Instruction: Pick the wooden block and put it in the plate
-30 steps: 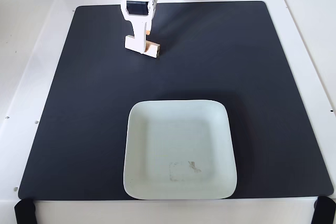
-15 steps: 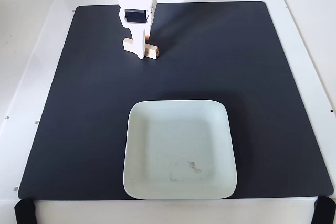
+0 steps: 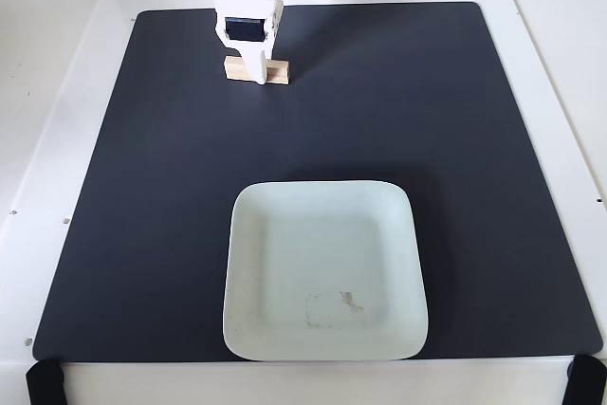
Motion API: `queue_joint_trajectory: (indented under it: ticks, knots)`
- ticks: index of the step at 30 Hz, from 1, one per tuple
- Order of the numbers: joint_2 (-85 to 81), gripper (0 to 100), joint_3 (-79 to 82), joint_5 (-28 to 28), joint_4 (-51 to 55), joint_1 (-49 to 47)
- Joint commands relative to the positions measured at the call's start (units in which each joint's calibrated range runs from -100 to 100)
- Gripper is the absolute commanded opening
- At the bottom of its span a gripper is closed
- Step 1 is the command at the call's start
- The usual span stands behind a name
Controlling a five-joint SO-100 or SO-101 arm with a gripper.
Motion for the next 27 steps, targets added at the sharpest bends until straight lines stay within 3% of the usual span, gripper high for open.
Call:
queue_joint_trajectory:
  ticks: [1, 6, 18, 22, 27]
  knots:
    - [-1.73, 1, 0.26, 0.30, 0.34, 0.52]
    - [-9.27, 1, 2.42, 0.52, 0.34, -0.15]
    - [-33.68, 1, 10.52, 8.31, -0.19, -3.40]
    - [-32.07, 1, 8.27, 8.15, -10.53, -5.64]
    - [-18.59, 1, -1.90, 7.99, -26.61, -8.33]
